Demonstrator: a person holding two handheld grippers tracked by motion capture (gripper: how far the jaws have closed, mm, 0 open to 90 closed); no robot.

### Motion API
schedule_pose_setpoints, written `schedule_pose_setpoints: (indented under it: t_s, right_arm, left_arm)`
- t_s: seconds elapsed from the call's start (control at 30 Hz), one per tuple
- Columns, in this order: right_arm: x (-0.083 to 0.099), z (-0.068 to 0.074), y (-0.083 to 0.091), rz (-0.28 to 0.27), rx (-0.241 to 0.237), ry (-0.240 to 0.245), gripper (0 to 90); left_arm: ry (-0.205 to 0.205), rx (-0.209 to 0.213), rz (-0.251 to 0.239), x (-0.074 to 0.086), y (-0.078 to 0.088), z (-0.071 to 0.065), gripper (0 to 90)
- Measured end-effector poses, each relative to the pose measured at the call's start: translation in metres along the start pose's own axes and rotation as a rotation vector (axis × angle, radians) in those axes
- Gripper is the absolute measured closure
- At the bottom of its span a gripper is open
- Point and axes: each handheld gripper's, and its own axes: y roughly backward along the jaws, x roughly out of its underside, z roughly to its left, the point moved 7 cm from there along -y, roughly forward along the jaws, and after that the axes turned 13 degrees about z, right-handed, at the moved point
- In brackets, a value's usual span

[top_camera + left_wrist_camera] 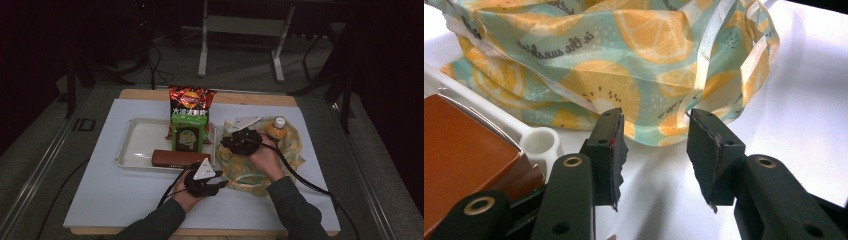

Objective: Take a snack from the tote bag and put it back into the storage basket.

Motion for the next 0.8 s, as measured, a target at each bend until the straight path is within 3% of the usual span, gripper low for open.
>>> schedule_pose_setpoints:
  t_s: [0.23, 0.8]
  right_arm:
    - [0.017, -0.003, 0.009, -0.013, 0.0, -0.03, 81.4]
    - [0.055, -0.003, 0.03, -0.039, 0.018, -0.031, 81.8]
  left_arm:
    - [0.0, -0.001, -0.002, 0.0, 0.0, 0.0, 57.6]
    - [-0.001, -0.003, -0.003, 0.0, 0.0, 0.0, 57.5]
